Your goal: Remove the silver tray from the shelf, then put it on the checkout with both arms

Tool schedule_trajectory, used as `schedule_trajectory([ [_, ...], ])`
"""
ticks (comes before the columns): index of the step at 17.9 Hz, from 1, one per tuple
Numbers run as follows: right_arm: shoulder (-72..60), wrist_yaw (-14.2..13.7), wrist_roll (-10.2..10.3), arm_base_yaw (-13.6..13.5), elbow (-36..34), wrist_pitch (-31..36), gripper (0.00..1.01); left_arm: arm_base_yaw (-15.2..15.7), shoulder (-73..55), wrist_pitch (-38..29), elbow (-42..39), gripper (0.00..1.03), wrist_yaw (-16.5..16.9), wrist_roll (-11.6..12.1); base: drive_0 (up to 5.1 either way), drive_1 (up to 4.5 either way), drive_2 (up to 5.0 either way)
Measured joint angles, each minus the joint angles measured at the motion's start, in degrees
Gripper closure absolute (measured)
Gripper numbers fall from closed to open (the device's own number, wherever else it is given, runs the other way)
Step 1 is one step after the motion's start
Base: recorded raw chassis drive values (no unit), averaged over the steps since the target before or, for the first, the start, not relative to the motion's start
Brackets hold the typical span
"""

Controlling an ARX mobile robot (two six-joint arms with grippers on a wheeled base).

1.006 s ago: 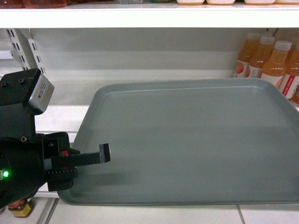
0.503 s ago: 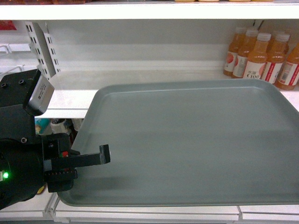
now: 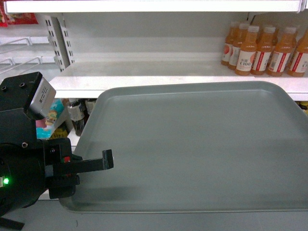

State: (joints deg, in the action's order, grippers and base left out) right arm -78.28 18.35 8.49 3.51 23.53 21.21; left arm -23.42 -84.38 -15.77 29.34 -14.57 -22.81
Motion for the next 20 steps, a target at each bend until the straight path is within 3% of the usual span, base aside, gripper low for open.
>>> schedule_trajectory([
  [20,0.0,0.02,0.0,0.02,-0.04,0.11,0.99,0.0,0.02,-0.09,0.0,1.0,-0.02,0.02,0.1,-4.14,4.3],
])
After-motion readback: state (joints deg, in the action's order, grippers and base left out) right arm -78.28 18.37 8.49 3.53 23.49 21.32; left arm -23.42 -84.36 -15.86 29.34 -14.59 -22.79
